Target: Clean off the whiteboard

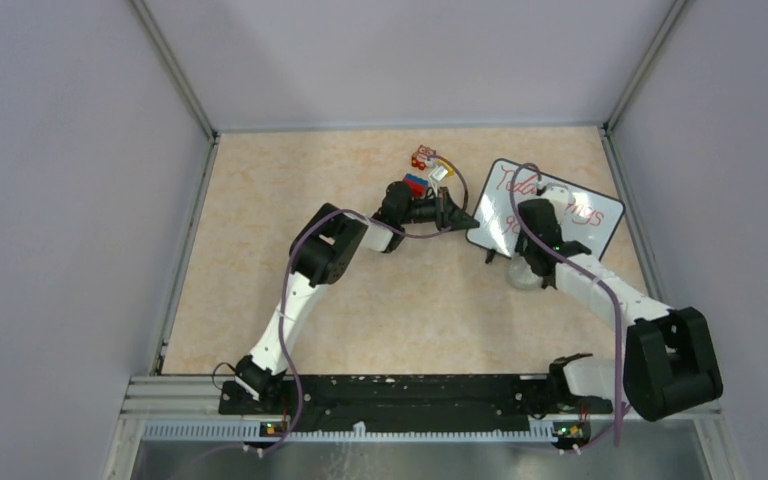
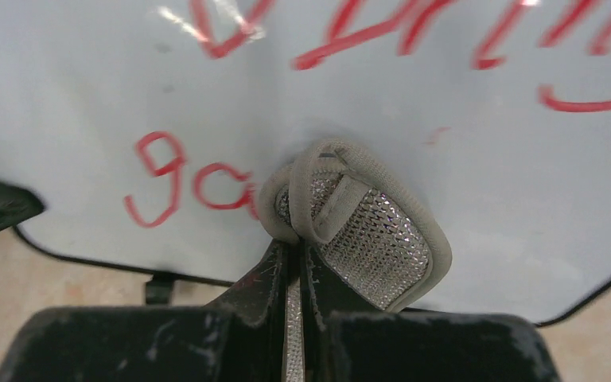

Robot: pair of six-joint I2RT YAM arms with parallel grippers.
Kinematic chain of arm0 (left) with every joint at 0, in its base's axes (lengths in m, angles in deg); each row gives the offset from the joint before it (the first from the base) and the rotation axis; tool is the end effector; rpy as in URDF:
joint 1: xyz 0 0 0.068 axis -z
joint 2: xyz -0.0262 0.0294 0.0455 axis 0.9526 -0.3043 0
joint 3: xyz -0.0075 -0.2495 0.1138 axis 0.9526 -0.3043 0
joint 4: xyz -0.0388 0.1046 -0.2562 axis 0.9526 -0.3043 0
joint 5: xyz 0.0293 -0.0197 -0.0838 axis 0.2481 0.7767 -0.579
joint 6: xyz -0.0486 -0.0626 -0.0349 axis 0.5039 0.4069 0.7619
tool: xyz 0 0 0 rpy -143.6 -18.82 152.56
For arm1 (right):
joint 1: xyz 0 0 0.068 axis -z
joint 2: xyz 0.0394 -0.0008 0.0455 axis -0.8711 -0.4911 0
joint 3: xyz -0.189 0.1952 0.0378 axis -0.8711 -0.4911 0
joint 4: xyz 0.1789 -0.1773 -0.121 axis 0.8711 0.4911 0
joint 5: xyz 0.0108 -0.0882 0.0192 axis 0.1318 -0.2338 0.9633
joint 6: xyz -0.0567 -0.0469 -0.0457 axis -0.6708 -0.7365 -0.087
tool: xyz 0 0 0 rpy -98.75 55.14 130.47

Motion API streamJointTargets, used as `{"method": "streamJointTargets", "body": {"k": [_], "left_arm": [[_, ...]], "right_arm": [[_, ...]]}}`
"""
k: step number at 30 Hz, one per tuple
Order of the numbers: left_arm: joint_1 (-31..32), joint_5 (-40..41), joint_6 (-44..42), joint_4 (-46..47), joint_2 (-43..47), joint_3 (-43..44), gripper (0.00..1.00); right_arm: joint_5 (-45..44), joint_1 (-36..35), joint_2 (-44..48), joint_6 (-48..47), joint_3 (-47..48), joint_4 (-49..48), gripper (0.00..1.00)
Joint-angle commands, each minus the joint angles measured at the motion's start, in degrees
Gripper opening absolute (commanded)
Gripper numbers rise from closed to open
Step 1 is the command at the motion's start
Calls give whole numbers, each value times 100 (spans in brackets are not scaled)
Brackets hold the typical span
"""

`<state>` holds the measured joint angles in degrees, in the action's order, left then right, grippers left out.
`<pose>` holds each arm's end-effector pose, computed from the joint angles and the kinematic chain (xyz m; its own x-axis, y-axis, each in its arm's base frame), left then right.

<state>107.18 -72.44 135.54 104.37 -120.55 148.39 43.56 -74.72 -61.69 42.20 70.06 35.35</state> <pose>0.4234 -0.3684 0.0913 -0.6830 -0.0936 -0.7244 0.7282 -0.0087 -0.6854 0.2904 0.0366 0.1825 -0.5628 0.2071 -0.8002 0.3553 0.9347 -0.0080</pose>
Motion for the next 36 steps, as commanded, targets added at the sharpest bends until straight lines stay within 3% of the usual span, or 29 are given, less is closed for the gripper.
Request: {"method": "streamJointTargets", "body": {"k": [1, 7, 15, 19, 26, 36], "left_arm": [[-38, 267, -237, -244, -205, -85, 0], [-37, 262, -237, -258, -208, -77, 0], [-40, 279, -238, -286, -201, -77, 0], [-41, 280, -252, -300, -200, -67, 0], [-41, 285, -272, -346, -209, -50, 0], [-39, 275, -279, -355, -209, -40, 0]], "right_arm": [[675, -666, -399, 45, 317, -420, 0], [318, -628, -216, 76, 518, -246, 0], [-92, 558, 358, 166, 609, 393, 0], [-138, 818, 360, 118, 728, 488, 0], [535, 714, -272, -198, 1118, 172, 0], [683, -491, -999, -398, 1582, -234, 0]]}}
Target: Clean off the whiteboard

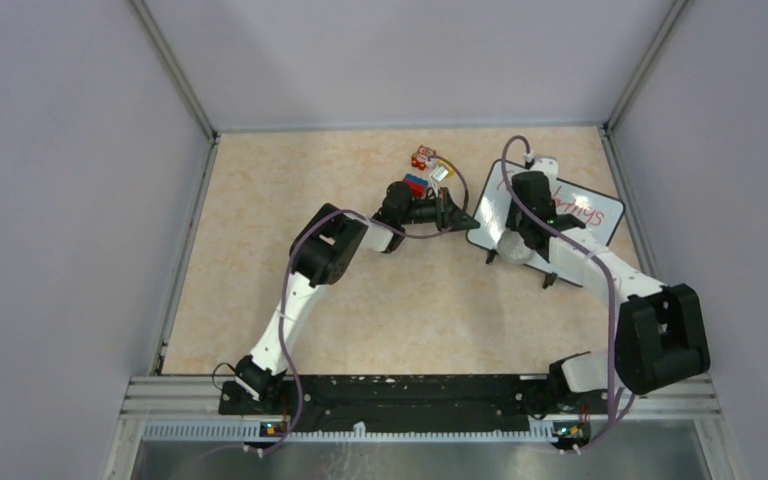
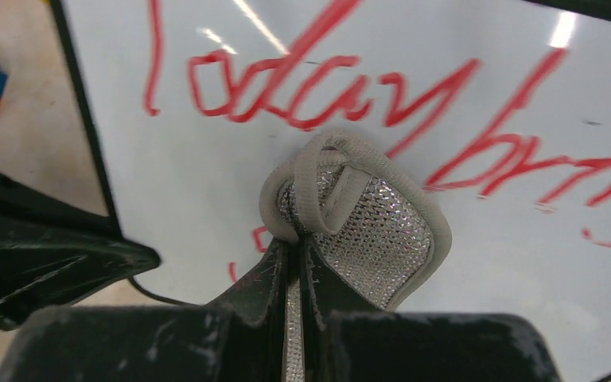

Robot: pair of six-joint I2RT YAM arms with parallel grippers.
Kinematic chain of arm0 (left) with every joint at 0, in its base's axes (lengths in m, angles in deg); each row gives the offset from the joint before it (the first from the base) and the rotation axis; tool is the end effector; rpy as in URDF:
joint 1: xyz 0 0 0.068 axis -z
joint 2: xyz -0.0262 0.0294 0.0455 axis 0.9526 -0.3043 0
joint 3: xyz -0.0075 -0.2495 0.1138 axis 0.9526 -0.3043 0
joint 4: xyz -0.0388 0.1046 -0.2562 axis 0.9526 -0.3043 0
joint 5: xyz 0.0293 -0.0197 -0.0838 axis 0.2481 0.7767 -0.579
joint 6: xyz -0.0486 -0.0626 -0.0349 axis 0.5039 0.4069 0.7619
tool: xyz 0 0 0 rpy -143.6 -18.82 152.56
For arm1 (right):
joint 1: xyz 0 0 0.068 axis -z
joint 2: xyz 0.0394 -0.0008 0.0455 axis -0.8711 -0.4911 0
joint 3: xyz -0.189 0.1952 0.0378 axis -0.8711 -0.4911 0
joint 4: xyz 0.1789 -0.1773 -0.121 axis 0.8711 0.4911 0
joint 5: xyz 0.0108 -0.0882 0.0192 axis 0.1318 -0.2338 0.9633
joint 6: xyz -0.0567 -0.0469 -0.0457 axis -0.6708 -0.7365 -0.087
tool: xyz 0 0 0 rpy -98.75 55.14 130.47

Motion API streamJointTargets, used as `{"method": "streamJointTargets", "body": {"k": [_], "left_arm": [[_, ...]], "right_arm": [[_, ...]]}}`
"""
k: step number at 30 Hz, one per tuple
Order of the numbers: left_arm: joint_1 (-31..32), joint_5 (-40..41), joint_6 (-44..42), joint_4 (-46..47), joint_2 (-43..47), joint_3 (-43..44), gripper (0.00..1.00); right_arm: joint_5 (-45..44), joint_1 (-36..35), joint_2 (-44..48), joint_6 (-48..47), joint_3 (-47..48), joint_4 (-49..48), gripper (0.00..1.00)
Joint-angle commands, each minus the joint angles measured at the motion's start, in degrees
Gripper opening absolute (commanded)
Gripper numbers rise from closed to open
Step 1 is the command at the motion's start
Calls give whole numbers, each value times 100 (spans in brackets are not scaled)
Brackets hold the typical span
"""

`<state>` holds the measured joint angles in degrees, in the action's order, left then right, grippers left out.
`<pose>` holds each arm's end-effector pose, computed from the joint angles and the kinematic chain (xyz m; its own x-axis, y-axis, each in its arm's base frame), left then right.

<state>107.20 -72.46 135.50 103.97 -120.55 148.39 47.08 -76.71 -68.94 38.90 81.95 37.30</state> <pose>0.4233 -0.3686 0.0904 -0.6866 -0.0903 -0.7214 0.7247 -0.0063 -0.6890 0.3301 0.0630 0.2168 -0.5665 0.1477 -0.8107 0.2456 0.9694 0.0050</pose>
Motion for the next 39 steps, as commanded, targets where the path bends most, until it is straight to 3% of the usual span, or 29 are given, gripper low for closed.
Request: {"method": "streamJointTargets", "body": {"k": [1, 8, 16, 20, 33, 39], "left_arm": [[-40, 273, -272, -315, -208, -39, 0], [-38, 281, -276, -298, -204, -51, 0], [-41, 290, -264, -298, -208, -59, 0], [-38, 293, -267, -298, -208, -59, 0], [-23, 293, -452, -534, -157, -17, 0], [-21, 284, -440, -489, -157, -41, 0]], "right_arm": [[377, -317, -337, -71, 433, -451, 0], [19, -242, -241, 11, 406, -223, 0], [-400, 572, 468, 237, -209, 143, 0], [-174, 573, 451, 137, -215, 104, 0], [-243, -989, -1024, 159, 832, -50, 0], [-420, -1070, -1268, 298, 978, 58, 0]]}}
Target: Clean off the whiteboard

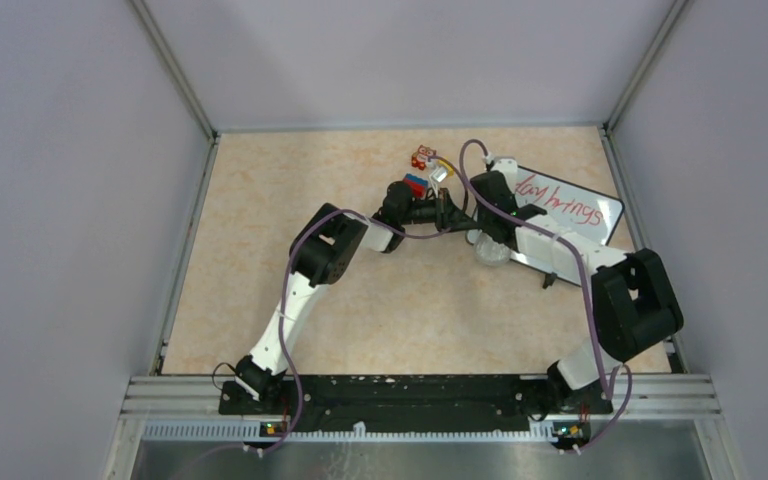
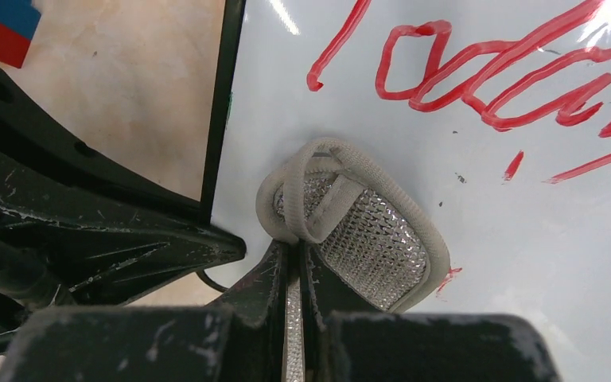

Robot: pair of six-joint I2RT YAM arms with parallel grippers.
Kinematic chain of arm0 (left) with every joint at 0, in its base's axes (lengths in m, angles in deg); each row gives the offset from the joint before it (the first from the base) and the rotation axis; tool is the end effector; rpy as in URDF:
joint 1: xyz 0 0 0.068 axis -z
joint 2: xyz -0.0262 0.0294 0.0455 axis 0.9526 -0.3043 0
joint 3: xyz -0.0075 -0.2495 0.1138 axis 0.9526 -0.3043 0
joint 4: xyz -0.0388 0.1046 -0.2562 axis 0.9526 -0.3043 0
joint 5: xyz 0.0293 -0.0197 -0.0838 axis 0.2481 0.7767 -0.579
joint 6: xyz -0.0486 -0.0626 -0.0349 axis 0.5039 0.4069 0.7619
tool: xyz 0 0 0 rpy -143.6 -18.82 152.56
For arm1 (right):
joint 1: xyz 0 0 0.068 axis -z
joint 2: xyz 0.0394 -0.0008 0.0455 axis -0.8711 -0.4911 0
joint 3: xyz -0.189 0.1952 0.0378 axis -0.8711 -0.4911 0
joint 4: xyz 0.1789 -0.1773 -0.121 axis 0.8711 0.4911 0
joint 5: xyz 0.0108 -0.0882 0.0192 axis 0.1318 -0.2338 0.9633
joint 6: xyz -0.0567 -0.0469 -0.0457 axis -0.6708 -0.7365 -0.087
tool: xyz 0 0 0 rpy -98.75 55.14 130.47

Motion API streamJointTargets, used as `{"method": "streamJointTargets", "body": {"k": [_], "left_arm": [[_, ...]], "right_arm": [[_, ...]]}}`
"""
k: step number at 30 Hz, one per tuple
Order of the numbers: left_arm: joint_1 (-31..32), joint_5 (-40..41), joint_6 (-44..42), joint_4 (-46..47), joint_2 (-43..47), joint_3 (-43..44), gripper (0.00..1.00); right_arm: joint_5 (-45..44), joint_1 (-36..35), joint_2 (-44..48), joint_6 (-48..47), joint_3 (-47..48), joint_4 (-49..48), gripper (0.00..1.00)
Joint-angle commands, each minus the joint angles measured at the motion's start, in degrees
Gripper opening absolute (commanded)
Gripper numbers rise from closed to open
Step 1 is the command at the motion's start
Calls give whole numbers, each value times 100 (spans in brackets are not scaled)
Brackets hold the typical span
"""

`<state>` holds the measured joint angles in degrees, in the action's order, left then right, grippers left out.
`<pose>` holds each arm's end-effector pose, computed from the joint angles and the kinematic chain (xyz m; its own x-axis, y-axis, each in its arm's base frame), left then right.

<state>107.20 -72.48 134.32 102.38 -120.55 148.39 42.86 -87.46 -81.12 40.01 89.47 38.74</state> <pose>0.4236 -0.3688 0.0870 -0.6882 -0.0785 -0.7213 0.7232 0.0061 -0.6906 0.3486 0.1360 0.1929 -0.6380 0.0183 -0.7699 0.1234 0.9892 -0.0787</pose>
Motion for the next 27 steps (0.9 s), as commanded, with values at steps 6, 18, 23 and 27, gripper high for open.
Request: {"method": "streamJointTargets", "body": {"k": [6, 18, 23, 27], "left_arm": [[-21, 309, -299, -318, -164, -40, 0], [-33, 319, -290, -347, -178, -25, 0], [-32, 309, -290, -345, -184, -19, 0], [-27, 302, -290, -358, -191, -6, 0]], "right_arm": [[-258, 525, 585, 297, -410, 57, 0], [143, 1393, 1544, 238, -1204, 42, 0], [5, 580, 751, 250, -559, -14, 0], [41, -92, 36, 316, 21, -87, 0]]}}
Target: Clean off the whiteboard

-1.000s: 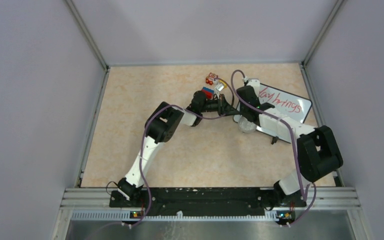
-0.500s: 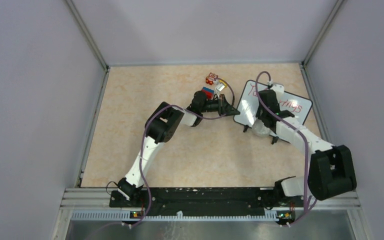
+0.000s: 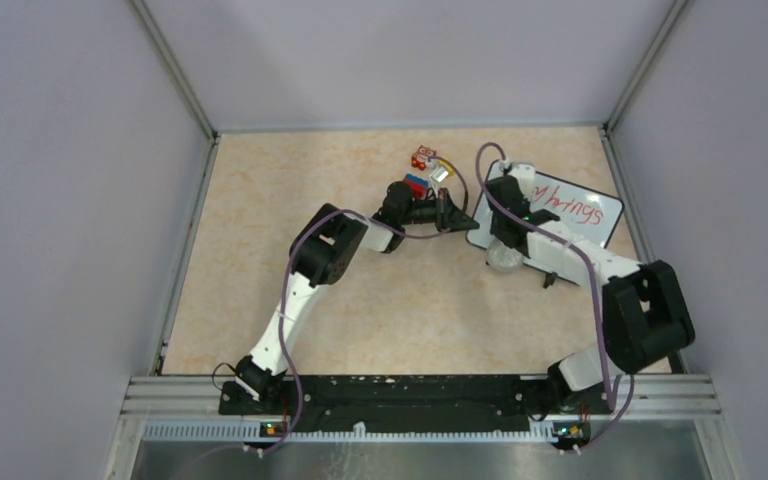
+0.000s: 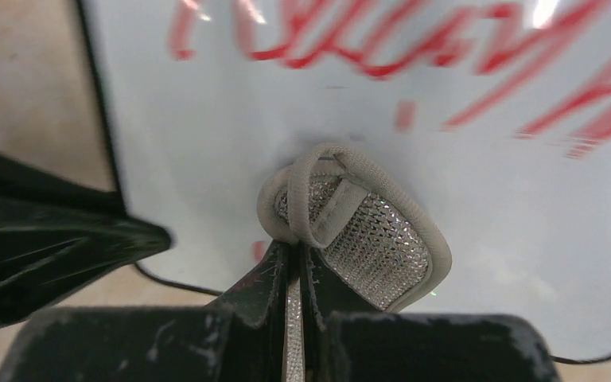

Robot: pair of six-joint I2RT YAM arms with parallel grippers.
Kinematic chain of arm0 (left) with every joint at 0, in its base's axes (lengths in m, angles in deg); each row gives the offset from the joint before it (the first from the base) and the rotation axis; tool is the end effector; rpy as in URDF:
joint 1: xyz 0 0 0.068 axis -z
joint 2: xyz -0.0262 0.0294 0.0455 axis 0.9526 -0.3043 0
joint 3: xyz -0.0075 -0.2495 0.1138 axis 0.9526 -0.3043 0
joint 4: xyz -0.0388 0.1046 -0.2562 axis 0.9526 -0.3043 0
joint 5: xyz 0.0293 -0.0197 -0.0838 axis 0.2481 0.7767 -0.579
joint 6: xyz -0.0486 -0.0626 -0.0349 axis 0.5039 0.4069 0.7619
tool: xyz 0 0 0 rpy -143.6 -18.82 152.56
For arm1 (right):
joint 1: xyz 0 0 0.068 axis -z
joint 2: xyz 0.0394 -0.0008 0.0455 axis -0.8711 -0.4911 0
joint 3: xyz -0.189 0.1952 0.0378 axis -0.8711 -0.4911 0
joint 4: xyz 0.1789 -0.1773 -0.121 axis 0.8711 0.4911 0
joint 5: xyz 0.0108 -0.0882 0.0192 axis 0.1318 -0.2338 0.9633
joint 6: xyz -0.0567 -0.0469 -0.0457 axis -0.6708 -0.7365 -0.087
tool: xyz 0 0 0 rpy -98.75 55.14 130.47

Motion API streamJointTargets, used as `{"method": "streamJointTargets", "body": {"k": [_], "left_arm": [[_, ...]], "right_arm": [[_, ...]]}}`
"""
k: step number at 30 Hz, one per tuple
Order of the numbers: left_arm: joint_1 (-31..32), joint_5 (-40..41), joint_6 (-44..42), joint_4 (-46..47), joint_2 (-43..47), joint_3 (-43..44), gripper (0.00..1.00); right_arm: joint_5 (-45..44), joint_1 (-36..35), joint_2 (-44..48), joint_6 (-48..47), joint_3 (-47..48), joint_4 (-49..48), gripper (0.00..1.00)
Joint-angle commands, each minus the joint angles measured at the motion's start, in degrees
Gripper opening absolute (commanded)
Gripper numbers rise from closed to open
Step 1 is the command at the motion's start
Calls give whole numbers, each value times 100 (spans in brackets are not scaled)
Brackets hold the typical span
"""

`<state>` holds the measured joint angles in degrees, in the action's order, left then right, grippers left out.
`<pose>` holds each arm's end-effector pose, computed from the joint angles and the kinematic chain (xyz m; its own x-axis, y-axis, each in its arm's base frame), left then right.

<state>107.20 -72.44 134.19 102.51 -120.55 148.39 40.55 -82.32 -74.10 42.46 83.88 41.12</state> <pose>0.4236 -0.3688 0.0873 -0.6851 -0.0800 -0.7240 0.7260 0.0059 -0.6877 0.3296 0.0895 0.1964 -0.6245 0.1086 -0.7734 0.2650 0.9610 -0.0790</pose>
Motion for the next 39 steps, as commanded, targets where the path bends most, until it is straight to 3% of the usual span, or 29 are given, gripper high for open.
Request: {"method": "streamJointTargets", "body": {"k": [1, 7, 16, 19, 23, 30, 34, 39], "left_arm": [[-29, 292, -277, -371, -190, -1, 0], [-36, 288, -277, -379, -192, 2, 0], [-29, 297, -277, -381, -191, -6, 0], [-34, 297, -277, -383, -193, -6, 0], [-31, 297, -277, -388, -190, -5, 0], [-30, 297, -286, -406, -195, 3, 0], [-30, 289, -284, -405, -190, 5, 0], [-35, 296, -286, -405, -196, 13, 0]], "right_arm": [[307, -684, -800, 85, 691, -348, 0], [198, -623, -957, 189, 682, -234, 0], [282, 692, 662, 197, -779, -77, 0], [245, 823, 878, 70, -972, -102, 0], [496, 659, 543, -41, -641, -98, 0], [437, -604, -616, -238, 488, -142, 0], [862, -701, -1161, -150, 871, -105, 0], [516, -609, -1025, -192, 729, 65, 0]]}}
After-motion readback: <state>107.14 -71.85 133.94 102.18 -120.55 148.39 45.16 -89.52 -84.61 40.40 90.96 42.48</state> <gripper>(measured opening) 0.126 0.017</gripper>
